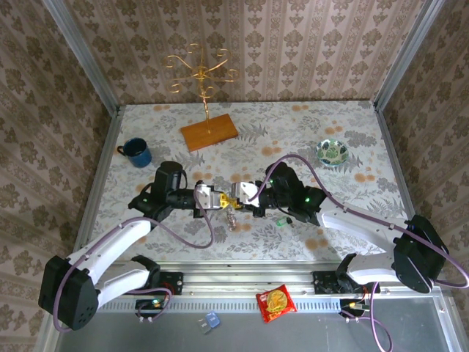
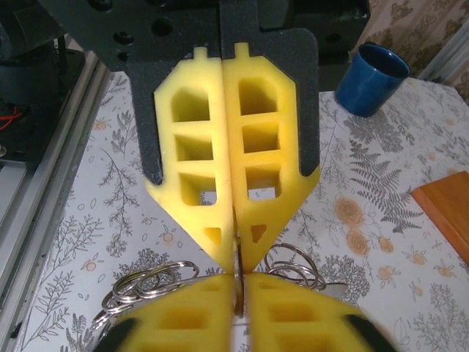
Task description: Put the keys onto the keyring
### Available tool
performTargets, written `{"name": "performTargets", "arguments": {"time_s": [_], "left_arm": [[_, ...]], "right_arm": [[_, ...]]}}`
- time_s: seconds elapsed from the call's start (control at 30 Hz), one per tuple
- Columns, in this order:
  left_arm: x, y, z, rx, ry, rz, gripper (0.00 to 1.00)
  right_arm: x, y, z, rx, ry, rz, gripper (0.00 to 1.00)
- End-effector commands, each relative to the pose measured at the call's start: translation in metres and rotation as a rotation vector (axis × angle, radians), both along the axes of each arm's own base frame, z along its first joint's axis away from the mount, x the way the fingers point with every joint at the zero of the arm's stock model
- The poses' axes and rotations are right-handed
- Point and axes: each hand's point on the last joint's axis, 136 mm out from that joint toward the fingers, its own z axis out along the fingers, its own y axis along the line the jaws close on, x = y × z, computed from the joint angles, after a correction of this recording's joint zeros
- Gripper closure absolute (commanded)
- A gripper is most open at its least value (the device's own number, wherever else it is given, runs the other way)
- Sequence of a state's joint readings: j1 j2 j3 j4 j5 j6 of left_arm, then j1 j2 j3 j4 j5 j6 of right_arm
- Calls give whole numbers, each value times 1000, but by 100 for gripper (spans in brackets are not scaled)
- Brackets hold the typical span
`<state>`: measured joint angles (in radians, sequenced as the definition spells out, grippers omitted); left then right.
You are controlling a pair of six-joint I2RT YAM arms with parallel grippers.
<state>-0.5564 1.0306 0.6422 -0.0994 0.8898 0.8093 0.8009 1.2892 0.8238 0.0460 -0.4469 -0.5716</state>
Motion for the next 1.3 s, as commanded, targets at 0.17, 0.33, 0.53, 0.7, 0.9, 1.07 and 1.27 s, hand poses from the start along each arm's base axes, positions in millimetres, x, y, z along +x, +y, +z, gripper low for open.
{"name": "performTargets", "arguments": {"time_s": [0.17,0.33,0.53,0.7,0.9,1.07,1.27], "left_arm": [[-5,-4,9,-55,-48,-19,100],[-6,-4,8,-54,-43,-20,100],[-5,-6,8,-60,-37,-19,100],[-6,-7,8,-66,-29,-20,100],[-6,-9,7,-67,-25,-22,100],[-4,-11,7,-69,-21,-18,100],[-4,-12,6,-65,-19,-18,92]], "right_arm": [[3,-17,-1,14,-68,-79,69],[0,-21,0,24,-45,-90,71],[-4,-15,6,48,-33,-65,78],[-1,-11,6,54,-36,-65,83],[-1,-9,9,68,-38,-61,86],[-2,-7,12,74,-33,-53,100],[-2,-4,14,84,-24,-42,100]]}}
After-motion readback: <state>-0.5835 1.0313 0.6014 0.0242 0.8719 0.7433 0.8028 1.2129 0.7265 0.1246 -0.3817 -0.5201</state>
